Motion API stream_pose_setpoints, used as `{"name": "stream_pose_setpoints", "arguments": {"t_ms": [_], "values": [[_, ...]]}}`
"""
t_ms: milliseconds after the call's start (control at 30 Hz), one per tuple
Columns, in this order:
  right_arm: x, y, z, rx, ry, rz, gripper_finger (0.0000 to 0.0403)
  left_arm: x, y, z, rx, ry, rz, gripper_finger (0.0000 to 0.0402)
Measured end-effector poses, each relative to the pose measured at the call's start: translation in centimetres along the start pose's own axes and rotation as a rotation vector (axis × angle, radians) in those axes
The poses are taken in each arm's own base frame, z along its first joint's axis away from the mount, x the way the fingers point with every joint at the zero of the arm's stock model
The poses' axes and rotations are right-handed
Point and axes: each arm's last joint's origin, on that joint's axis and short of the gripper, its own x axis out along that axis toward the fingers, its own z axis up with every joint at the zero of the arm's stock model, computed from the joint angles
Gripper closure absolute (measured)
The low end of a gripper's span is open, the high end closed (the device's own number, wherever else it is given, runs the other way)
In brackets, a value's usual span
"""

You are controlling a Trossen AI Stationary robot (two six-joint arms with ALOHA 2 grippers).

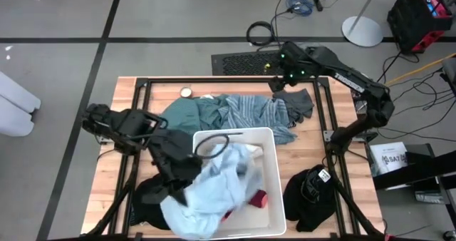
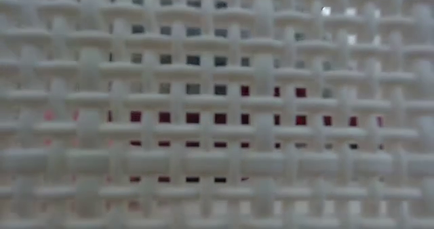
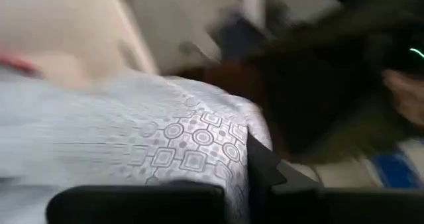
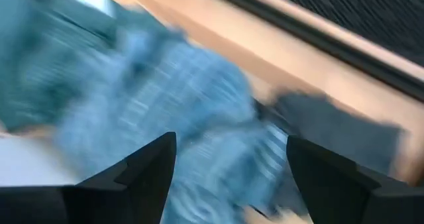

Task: Sort clothes
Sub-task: Put the light blue polo shirt into the white laundry bin

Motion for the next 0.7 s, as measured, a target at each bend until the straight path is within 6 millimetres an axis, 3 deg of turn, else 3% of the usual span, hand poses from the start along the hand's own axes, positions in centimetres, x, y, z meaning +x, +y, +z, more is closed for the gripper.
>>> {"name": "stream_pose_setpoints", "arguments": {"t_ms": [300,433,567,700], "values": [[-4.7,0.7,-0.4,-0.108,-0.238,0.188,0.0129,-2.4,5.4,2.4,-0.325,-0.329,0.482,0.0379],[-5.9,0.7,-0.7,-0.206,-0.287,0.237,0.0129,-2.6,8.1,2.0,-0.565,-0.384,0.742,0.0379],[-5.7,0.8,-1.0,-0.282,-0.27,0.268,0.0129,-0.5,9.9,0.9,-0.785,-0.294,0.865,0.0379],[-3.3,0.2,-1.4,-0.34,-0.192,0.312,0.0129,3.2,11.4,0.1,-0.87,-0.199,0.905,0.0379]]}}
